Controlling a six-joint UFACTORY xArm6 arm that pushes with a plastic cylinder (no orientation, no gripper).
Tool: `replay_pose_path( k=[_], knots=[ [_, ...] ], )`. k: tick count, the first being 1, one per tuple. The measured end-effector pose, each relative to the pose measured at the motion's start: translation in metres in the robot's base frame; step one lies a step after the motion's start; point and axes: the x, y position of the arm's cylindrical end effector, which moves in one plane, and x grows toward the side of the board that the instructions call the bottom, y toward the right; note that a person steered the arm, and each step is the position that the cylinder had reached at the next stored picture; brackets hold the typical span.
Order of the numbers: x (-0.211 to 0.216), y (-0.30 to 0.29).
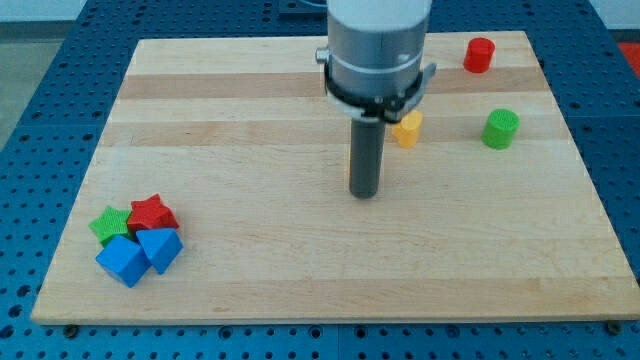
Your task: Put the hexagon to the top left of the heart
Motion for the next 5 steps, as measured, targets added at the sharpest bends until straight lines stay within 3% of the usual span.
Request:
replay_pose_path(
  k=[3,5],
  knots=[
    [-0.11,0.003],
    [-0.152,0.003]
  ],
)
